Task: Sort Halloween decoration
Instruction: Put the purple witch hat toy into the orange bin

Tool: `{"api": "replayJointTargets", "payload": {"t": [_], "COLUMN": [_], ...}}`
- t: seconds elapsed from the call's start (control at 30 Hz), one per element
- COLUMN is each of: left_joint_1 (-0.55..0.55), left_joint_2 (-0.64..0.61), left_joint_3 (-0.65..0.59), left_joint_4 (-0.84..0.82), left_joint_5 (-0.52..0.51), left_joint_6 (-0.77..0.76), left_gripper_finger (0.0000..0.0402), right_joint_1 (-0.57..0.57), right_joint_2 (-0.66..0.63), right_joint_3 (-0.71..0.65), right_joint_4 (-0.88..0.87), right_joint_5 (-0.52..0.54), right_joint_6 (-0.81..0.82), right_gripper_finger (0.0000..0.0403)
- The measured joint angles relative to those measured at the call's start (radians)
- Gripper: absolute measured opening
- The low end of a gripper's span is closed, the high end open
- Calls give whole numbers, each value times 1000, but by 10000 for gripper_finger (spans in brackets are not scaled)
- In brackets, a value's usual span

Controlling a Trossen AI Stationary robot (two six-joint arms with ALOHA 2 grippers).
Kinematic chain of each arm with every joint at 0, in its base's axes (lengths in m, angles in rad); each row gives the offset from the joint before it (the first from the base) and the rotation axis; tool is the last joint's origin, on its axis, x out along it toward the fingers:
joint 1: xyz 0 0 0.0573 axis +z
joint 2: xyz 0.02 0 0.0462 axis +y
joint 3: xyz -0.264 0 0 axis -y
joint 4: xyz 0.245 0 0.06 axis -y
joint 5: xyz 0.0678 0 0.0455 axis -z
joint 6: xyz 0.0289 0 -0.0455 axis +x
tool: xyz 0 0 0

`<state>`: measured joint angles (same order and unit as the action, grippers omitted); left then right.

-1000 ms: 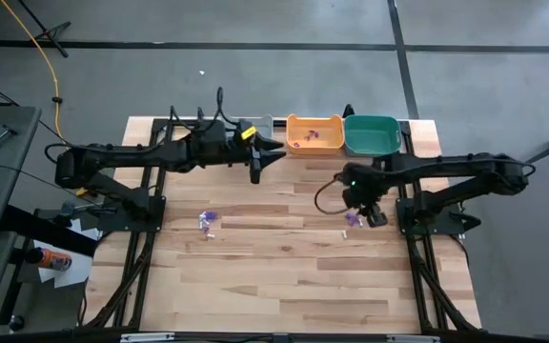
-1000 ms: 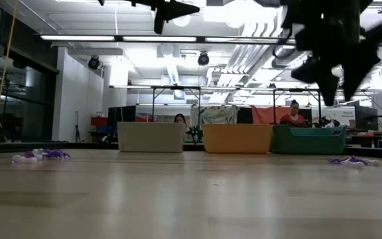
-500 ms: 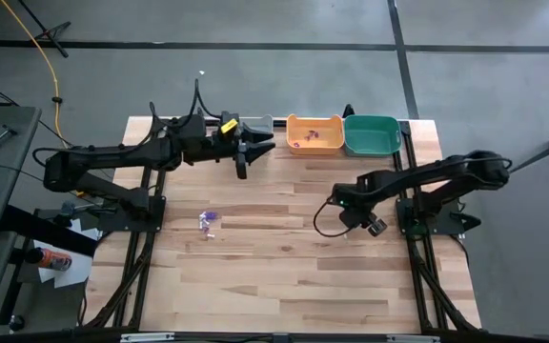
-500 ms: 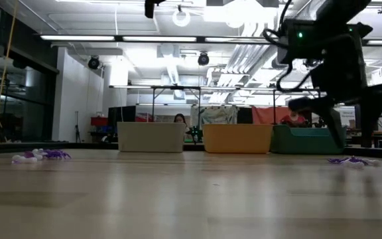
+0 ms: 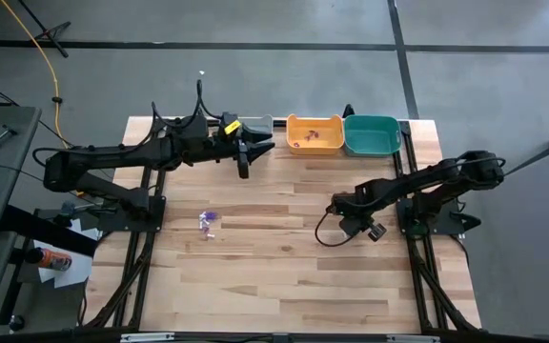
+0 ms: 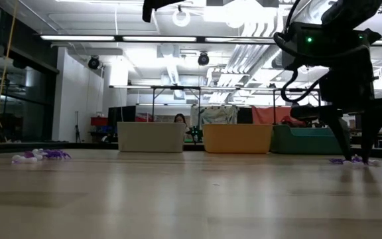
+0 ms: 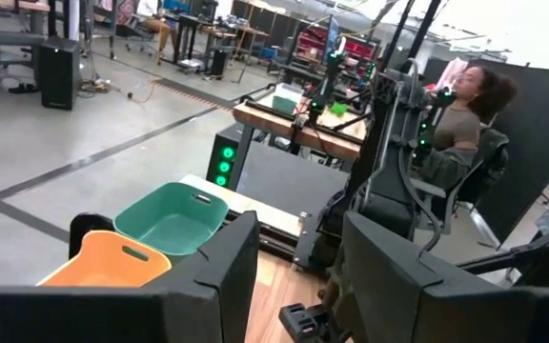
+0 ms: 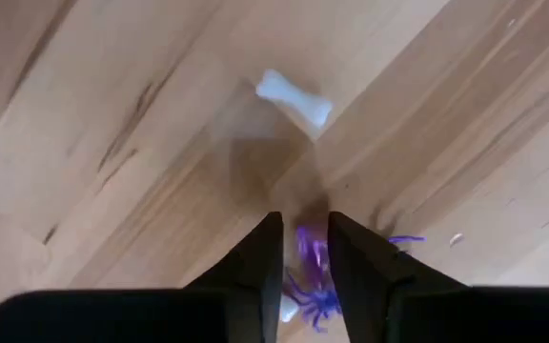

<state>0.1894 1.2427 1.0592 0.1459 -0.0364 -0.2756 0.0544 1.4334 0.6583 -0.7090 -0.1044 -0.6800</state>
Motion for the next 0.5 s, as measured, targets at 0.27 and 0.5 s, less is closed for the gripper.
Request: {"api": "replayJointTargets", "payload": {"t": [0.27, 0.5], "left_joint_1": [0, 0], "left_joint_2": [0, 0], "left_joint_3": [0, 0], "left_joint_4": [0, 0], "left_joint_5": [-1, -2], "left_joint_6": [-1, -1], "left_gripper_finger": [143, 143], "right_joint_1": [-1, 12], "right_joint_2": [0, 0], "right_joint_3": [-3, 52], "right_joint_4": [-4, 7], "right_joint_5": [43, 111], "right_joint_6": [-2, 1], "right_gripper_finger": [60, 11]}}
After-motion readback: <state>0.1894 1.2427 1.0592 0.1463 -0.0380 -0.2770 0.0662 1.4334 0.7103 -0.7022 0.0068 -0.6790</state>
